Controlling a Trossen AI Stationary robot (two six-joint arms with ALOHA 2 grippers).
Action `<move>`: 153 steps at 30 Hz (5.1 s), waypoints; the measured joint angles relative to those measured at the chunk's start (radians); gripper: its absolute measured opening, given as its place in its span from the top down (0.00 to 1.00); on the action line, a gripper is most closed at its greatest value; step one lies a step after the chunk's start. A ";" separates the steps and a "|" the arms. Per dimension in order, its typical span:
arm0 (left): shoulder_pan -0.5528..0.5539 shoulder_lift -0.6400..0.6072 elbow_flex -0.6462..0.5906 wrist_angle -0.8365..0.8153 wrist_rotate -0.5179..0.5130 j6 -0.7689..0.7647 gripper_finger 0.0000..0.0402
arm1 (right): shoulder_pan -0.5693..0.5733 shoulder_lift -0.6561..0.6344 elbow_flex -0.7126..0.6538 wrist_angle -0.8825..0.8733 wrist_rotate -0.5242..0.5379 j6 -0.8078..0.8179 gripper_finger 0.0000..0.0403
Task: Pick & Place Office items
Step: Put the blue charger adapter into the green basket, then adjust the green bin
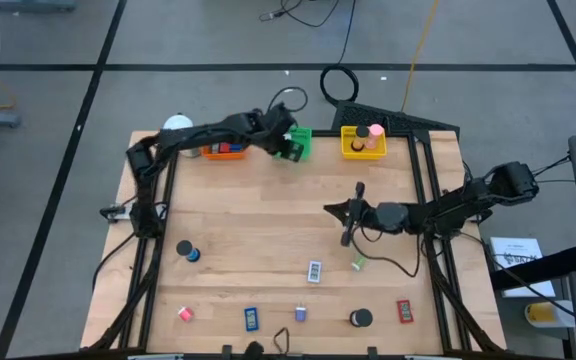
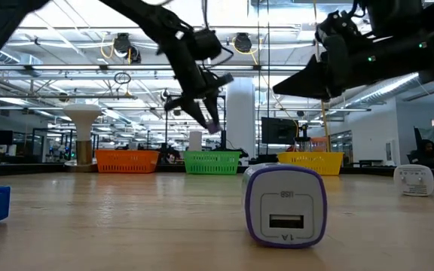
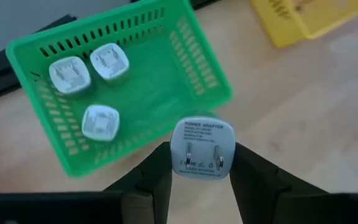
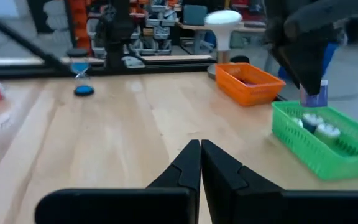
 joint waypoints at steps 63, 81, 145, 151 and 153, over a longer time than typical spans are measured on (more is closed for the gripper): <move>0.058 0.267 0.149 -0.062 -0.085 -0.144 0.64 | -0.012 -0.001 0.000 0.045 -0.056 0.081 0.99; 0.060 0.266 0.149 -0.098 -0.090 -0.111 0.63 | -0.012 -0.001 0.000 0.045 -0.056 0.073 0.99; -0.052 0.265 0.188 0.007 -0.074 0.502 0.99 | -0.012 -0.001 0.000 0.015 -0.080 0.061 0.99; -0.061 0.244 0.188 -0.015 -0.127 0.528 0.98 | -0.012 -0.001 0.000 0.014 -0.080 0.061 0.99; -0.074 0.208 0.187 -0.025 -0.182 0.538 0.99 | -0.012 -0.001 0.000 0.013 -0.080 0.063 0.99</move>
